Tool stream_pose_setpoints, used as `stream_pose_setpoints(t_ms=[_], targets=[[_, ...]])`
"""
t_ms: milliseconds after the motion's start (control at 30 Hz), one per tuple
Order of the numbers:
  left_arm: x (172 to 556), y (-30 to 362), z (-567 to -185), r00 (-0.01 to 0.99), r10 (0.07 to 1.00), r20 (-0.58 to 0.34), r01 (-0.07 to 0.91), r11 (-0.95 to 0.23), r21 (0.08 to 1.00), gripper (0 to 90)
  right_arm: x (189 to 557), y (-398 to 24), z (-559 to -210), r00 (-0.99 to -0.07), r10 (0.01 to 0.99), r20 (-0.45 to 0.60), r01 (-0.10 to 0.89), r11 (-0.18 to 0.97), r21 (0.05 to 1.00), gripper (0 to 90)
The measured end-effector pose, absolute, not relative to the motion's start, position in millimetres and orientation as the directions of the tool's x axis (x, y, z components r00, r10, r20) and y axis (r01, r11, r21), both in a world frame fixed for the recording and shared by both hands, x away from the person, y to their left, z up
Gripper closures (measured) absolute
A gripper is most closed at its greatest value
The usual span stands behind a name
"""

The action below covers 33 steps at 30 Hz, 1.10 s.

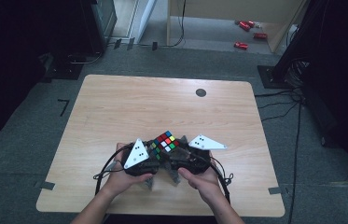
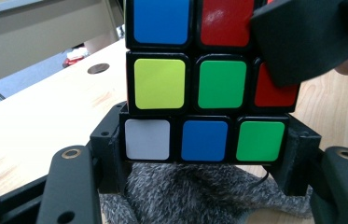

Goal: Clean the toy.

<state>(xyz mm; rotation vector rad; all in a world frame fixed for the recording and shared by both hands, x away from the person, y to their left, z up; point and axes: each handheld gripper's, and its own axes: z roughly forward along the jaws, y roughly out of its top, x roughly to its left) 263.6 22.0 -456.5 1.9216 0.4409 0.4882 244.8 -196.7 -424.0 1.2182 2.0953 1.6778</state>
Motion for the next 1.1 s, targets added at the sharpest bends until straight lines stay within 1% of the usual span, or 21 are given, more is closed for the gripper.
stream_pose_setpoints(t_ms=[167, 200, 333, 533, 633, 667, 700, 767, 800, 900, 933, 967, 1000, 1067, 1100], targets=[[262.2, 19.1, -457.8, 0.836, 0.526, 0.156, 0.075, -0.391, 0.917, 35.3, 244.2, -193.7, -425.3, -0.612, 0.715, 0.338, 0.490, 0.008, 0.871, 33.9], [262.0, 18.6, -458.2, 0.833, 0.529, 0.162, 0.074, -0.397, 0.915, 35.4, 243.1, -192.5, -425.7, -0.592, 0.726, 0.350, 0.504, -0.006, 0.864, 34.3], [262.1, 18.0, -458.7, 0.830, 0.534, 0.160, 0.077, -0.393, 0.916, 35.3, 240.7, -189.8, -426.3, -0.568, 0.743, 0.354, 0.503, -0.027, 0.864, 34.5], [262.4, 18.1, -459.3, 0.831, 0.533, 0.156, 0.079, -0.392, 0.917, 35.4, 240.0, -189.0, -426.6, -0.562, 0.746, 0.356, 0.504, -0.031, 0.863, 34.5], [263.4, 19.9, -458.3, 0.835, 0.529, 0.151, 0.078, -0.385, 0.920, 35.4, 240.8, -189.8, -426.5, -0.573, 0.740, 0.351, 0.498, -0.026, 0.867, 34.2], [264.1, 21.3, -457.2, 0.836, 0.531, 0.141, 0.083, -0.376, 0.923, 35.3, 241.3, -190.9, -426.0, -0.586, 0.729, 0.354, 0.493, -0.026, 0.869, 32.6], [265.3, 23.8, -455.9, 0.835, 0.532, 0.142, 0.082, -0.376, 0.923, 35.3, 241.4, -192.5, -424.8, -0.602, 0.717, 0.352, 0.483, -0.025, 0.875, 29.0], [268.6, 30.6, -454.1, 0.830, 0.542, 0.132, 0.092, -0.367, 0.926, 35.4, 240.7, -196.3, -421.2, -0.625, 0.710, 0.324, 0.451, -0.011, 0.893, 25.3], [273.2, 39.5, -452.5, 0.826, 0.551, 0.118, 0.108, -0.361, 0.926, 35.3, 239.6, -201.3, -418.6, -0.630, 0.711, 0.312, 0.427, -0.018, 0.904, 24.7], [278.2, 48.8, -451.0, 0.816, 0.568, 0.105, 0.127, -0.354, 0.927, 35.4, 240.5, -204.6, -420.5, -0.627, 0.717, 0.303, 0.414, -0.022, 0.910, 24.3], [283.1, 58.3, -449.3, 0.806, 0.585, 0.087, 0.148, -0.342, 0.928, 35.3, 241.5, -202.6, -427.6, -0.620, 0.740, 0.262, 0.403, 0.014, 0.915, 23.7], [283.1, 58.3, -449.3, 0.806, 0.585, 0.087, 0.148, -0.342, 0.928, 35.3, 241.5, -202.6, -427.6, -0.620, 0.740, 0.262, 0.403, 0.014, 0.915, 23.7], [286.1, 63.9, -448.0, 0.802, 0.593, 0.073, 0.163, -0.334, 0.928, 35.3, 243.1, -200.3, -433.0, -0.619, 0.748, 0.241, 0.402, 0.038, 0.915, 22.8], [289.4, 71.0, -446.7, 0.797, 0.601, 0.052, 0.180, -0.320, 0.930, 35.4, 248.7, -190.3, -450.9, -0.611, 0.762, 0.215, 0.436, 0.096, 0.895, 19.0], [291.0, 74.7, -446.0, 0.794, 0.606, 0.043, 0.187, -0.312, 0.931, 35.4, 248.7, -190.3, -450.9, -0.611, 0.762, 0.215, 0.436, 0.096, 0.895, 19.0]])
